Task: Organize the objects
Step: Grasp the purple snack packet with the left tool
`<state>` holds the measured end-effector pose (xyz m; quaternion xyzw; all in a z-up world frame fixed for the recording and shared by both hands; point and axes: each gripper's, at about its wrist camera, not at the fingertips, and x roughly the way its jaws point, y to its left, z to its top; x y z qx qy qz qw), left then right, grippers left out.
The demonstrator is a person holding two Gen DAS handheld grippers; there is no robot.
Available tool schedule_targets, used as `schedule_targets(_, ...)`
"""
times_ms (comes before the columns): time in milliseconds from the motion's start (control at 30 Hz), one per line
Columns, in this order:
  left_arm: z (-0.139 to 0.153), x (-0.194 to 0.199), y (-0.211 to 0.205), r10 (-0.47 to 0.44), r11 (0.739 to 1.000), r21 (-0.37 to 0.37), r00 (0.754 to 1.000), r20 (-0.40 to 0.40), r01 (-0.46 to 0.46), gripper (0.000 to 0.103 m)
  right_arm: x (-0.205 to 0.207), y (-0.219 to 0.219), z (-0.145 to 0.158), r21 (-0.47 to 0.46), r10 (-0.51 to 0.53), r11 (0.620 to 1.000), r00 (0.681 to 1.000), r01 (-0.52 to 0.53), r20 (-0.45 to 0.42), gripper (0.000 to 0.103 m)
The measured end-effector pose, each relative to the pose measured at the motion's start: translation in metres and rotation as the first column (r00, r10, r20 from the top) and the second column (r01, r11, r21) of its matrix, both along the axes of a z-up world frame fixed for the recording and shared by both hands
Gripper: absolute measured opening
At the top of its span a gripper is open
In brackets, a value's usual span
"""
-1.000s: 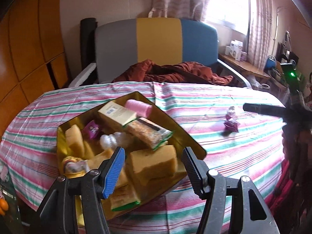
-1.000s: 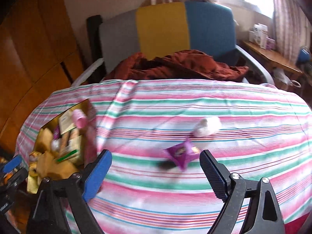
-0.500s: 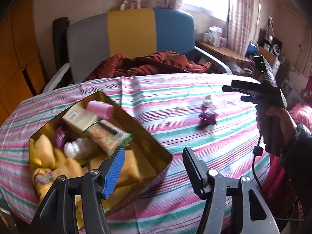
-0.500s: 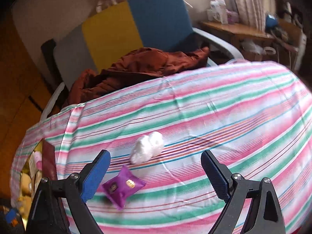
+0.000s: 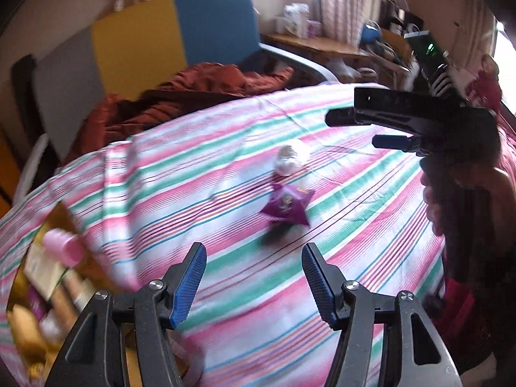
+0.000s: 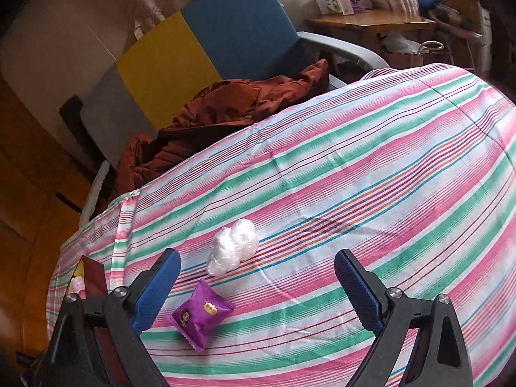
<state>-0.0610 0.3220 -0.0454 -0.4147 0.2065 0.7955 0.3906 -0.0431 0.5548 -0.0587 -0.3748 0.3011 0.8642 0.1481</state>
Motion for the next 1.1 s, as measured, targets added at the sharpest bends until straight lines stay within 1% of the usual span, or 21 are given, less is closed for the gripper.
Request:
schedule_targets(233,-0.022,-0.015,0.048,-0.101,0.994,-0.046,0.994,0.042,0.103,0.062,0.0,0.005,-0.004,-0.043,-0.002,0.999,1.0,0.002,0.008,0.098)
schedule_targets(433,-0.043,-0.026,0.077,-0.145,0.985,-0.084,0.986,0.079,0.152,0.062,-0.002,0.003,-0.005,-0.049,0.009,0.999,1.0,-0.008,0.014,0.098)
schedule_targets(533,-0.054,-0.033,0.085,-0.146,0.982,-0.104,0.984,0.099,0.156,0.062,-0.003,0.005,-0.008,-0.058,0.008,0.998,1.0,-0.007,0.023,0.098)
schedule_targets(700,-0.065,-0.046,0.09,-0.128,0.984,-0.099,0.979,0.157,0.145,0.062,-0.006,0.006,-0.011,-0.056,0.008,0.998,0.999,-0.006,0.032,0.098)
schedule_targets(733,-0.067,-0.047,0.091,-0.125,0.985,-0.101,0.978,0.165,0.143,0.059,-0.006,0.006,-0.011,-0.054,0.008,0.999,0.999,-0.006,0.035,0.098)
schedule_targets(767,-0.068,-0.047,0.091,-0.125,0.985,-0.101,0.977,0.173,0.143,0.053,-0.007,0.006,-0.012,-0.052,0.007,0.999,0.999,-0.005,0.04,0.098)
schedule_targets(867,-0.068,-0.042,0.084,-0.108,0.989,-0.085,0.979,0.174,0.124,0.051,-0.008,0.006,-0.015,-0.047,0.007,0.999,0.998,-0.005,0.054,0.098)
schedule_targets(967,-0.067,-0.036,0.071,-0.054,0.995,-0.067,0.981,0.189,0.068,0.05,-0.011,0.005,-0.019,-0.043,0.016,0.999,0.998,-0.013,0.068,0.098)
schedule_targets(1100,-0.067,-0.015,0.043,0.028,0.999,-0.034,0.984,0.176,-0.022,0.05,-0.014,-0.001,-0.021,-0.026,0.042,0.999,0.996,-0.041,0.074,0.098)
